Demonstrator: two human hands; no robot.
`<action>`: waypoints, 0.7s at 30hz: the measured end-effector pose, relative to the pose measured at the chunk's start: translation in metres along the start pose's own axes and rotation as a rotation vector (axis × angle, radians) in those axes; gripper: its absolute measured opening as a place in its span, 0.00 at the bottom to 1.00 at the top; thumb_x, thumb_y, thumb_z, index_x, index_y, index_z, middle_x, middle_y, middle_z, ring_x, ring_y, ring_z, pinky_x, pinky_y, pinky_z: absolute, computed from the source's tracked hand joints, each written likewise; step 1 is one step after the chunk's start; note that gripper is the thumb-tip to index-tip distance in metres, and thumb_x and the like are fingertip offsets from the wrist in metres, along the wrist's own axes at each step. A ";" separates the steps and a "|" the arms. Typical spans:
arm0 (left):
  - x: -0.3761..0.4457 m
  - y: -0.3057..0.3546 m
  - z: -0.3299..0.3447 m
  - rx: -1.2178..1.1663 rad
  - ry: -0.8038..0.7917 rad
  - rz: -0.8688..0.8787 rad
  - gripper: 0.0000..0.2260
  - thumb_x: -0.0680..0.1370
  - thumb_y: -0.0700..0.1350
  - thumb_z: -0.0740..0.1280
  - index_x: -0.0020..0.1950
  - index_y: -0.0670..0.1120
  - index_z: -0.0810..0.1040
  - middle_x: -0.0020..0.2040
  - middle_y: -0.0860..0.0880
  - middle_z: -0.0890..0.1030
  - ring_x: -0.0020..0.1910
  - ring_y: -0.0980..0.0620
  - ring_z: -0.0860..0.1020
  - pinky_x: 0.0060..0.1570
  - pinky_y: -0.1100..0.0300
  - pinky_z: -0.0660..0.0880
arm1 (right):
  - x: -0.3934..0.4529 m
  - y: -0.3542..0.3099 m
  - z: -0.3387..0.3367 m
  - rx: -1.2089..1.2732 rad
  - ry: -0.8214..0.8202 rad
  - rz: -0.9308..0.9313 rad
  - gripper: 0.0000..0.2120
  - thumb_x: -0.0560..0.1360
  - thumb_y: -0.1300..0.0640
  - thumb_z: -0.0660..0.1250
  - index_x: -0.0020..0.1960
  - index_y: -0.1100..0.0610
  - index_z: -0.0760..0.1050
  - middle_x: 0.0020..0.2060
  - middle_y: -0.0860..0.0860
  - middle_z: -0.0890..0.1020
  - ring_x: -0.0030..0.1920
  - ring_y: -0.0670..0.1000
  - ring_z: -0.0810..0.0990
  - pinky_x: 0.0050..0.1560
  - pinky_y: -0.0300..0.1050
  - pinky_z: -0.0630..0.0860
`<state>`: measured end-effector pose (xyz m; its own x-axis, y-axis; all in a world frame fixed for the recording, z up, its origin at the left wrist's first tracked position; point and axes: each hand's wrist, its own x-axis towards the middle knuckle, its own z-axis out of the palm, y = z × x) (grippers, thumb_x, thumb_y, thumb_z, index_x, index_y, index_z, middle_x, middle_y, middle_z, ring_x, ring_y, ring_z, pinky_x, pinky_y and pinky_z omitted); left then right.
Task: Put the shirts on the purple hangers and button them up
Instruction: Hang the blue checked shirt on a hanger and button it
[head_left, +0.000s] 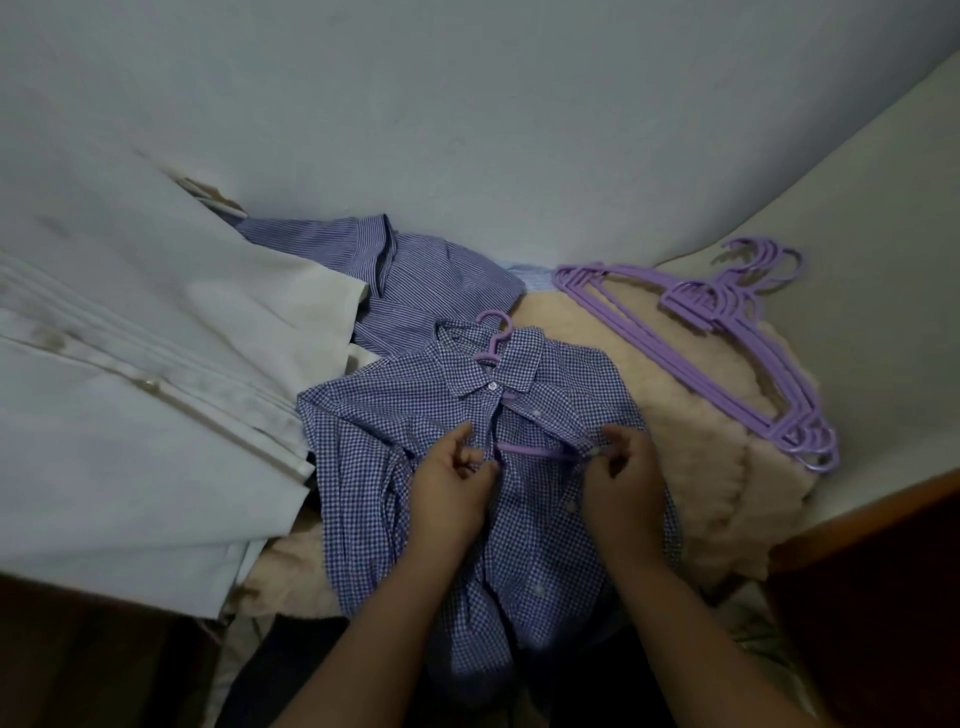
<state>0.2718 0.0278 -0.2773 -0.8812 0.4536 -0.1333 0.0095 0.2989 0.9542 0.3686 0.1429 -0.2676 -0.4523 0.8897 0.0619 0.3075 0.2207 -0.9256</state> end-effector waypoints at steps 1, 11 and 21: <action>0.000 0.000 0.002 0.001 -0.009 0.010 0.25 0.76 0.37 0.69 0.72 0.44 0.67 0.39 0.51 0.77 0.36 0.56 0.75 0.36 0.73 0.72 | 0.000 0.001 -0.001 0.024 0.027 0.012 0.09 0.78 0.64 0.58 0.56 0.55 0.70 0.49 0.54 0.75 0.44 0.55 0.76 0.40 0.44 0.72; 0.016 0.002 0.012 0.030 0.038 0.008 0.24 0.75 0.41 0.70 0.71 0.44 0.70 0.44 0.54 0.79 0.40 0.59 0.77 0.46 0.65 0.74 | 0.005 0.004 0.012 -0.308 -0.201 -0.122 0.12 0.73 0.62 0.65 0.56 0.56 0.76 0.48 0.49 0.74 0.49 0.49 0.74 0.50 0.43 0.73; 0.058 0.013 0.032 0.009 0.150 0.006 0.24 0.75 0.38 0.69 0.71 0.44 0.69 0.40 0.56 0.75 0.36 0.63 0.73 0.36 0.78 0.68 | 0.066 0.005 0.069 -0.489 -0.349 -0.236 0.06 0.69 0.62 0.69 0.46 0.60 0.77 0.47 0.57 0.78 0.47 0.57 0.77 0.45 0.50 0.75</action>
<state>0.2360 0.0846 -0.2808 -0.9419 0.3249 -0.0849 0.0192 0.3045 0.9523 0.2829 0.1748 -0.2939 -0.7751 0.6305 0.0418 0.4749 0.6249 -0.6196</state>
